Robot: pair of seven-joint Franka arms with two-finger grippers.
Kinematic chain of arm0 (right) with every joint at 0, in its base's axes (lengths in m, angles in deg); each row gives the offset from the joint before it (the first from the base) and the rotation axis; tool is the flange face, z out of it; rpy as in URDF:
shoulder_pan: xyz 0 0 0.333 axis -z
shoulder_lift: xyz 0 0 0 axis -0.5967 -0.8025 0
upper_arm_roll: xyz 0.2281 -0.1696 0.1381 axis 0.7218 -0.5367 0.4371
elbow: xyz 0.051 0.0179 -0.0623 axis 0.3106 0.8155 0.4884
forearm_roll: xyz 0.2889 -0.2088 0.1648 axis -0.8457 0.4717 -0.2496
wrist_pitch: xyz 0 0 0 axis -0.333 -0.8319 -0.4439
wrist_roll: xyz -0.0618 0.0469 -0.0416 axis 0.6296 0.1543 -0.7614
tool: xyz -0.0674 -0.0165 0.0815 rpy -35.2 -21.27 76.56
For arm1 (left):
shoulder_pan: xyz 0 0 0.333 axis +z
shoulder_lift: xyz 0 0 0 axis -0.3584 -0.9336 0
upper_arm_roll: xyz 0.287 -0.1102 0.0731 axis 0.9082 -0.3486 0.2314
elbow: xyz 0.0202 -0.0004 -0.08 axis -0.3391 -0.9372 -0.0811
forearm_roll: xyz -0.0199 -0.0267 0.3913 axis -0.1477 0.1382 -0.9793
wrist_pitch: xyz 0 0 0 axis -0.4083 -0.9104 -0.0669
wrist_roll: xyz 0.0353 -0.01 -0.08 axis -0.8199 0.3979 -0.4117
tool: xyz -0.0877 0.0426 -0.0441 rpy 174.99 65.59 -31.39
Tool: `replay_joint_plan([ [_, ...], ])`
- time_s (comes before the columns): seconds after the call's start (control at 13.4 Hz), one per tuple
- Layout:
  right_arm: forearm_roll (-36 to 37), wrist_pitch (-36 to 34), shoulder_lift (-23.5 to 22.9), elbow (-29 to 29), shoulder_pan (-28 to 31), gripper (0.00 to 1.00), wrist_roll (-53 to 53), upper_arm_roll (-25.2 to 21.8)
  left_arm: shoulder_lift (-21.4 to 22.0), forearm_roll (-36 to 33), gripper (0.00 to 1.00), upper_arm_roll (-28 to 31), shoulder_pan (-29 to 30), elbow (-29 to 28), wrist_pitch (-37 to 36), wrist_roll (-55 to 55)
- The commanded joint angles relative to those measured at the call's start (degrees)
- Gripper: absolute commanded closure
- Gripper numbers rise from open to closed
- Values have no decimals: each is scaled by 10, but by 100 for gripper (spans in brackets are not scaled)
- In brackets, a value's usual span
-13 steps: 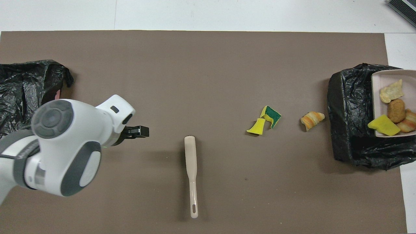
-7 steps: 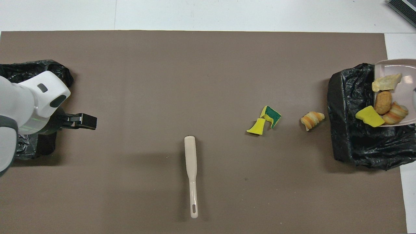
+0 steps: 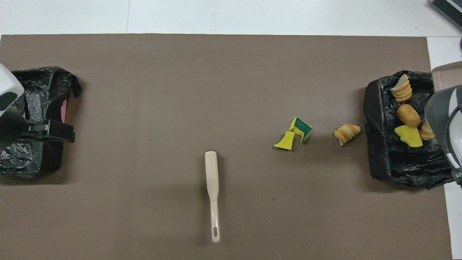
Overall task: Sweep and dump trash in bin
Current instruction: 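Tip the dustpan into the bag while the left gripper withdraws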
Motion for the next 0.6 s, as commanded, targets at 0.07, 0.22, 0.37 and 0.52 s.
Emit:
replay_joint_plan([
  [0.07,30,-4,25,3,-2,100,48,3,50,-4,0,3,25,-76,8,57],
  [0.22,19,-7,35,2,-2,100,52,13,51,-3,0,3,54,-78,11,74],
  [0.37,-46,-6,44,2,-1,100,49,25,37,-3,0,1,47,-50,14,65],
  [0.52,-139,-8,44,2,0,100,25,25,34,-3,0,-3,46,-22,7,55],
])
